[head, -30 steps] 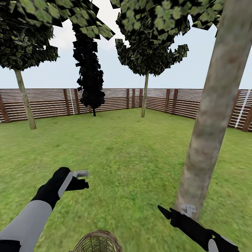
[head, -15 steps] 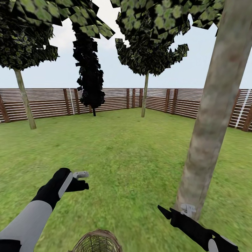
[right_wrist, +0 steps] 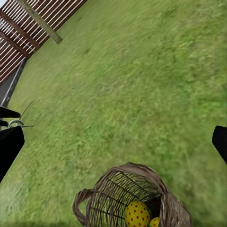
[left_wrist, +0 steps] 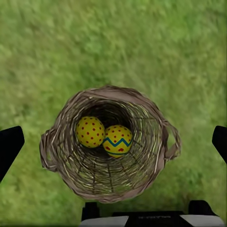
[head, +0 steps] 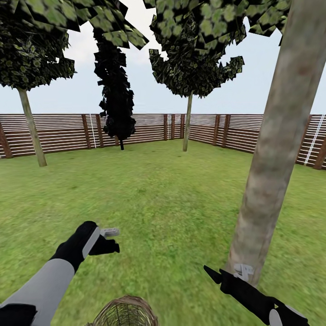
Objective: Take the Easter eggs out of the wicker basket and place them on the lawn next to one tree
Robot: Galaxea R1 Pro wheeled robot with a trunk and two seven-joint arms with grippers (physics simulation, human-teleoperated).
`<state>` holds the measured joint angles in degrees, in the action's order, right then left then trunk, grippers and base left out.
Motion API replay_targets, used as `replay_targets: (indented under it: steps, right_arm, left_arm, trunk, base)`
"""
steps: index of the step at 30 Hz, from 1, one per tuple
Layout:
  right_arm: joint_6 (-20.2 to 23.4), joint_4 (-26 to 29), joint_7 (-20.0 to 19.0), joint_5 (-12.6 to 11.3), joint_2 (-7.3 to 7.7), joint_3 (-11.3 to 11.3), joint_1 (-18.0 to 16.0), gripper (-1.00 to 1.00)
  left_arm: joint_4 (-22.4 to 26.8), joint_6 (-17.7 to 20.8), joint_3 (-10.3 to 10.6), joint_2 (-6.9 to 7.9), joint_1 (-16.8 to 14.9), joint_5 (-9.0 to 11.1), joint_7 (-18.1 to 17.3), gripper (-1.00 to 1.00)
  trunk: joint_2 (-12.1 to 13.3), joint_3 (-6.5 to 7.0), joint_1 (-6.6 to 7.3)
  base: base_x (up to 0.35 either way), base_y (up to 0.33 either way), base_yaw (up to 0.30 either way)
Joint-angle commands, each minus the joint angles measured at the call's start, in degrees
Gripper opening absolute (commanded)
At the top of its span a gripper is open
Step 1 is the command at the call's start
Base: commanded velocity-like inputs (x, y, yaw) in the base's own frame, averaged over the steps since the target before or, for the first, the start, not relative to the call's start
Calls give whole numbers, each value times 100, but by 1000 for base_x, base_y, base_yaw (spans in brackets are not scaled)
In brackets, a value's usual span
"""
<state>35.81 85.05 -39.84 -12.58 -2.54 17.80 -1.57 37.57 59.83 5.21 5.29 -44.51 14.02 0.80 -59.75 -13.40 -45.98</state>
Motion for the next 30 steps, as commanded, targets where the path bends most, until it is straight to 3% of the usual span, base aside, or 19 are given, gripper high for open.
replay_targets:
  steps: [1,11,30]
  right_arm:
    - [40,3,-15,-25,-7,14,-4,100]
    - [40,3,-13,-25,-7,13,-2,100]
    - [40,3,-15,-25,-9,13,-3,100]
  left_arm:
    - [-16,17,31,-2,-8,23,8,100]
    - [-53,17,33,-20,-13,22,8,100]
    - [-535,17,33,-43,-182,14,17,100]
  trunk:
    - [-7,-9,-1]
    - [-7,-9,-1]
    - [-769,-350,-419]
  base:
    - [0,0,0]
    - [0,0,0]
    - [0,0,0]
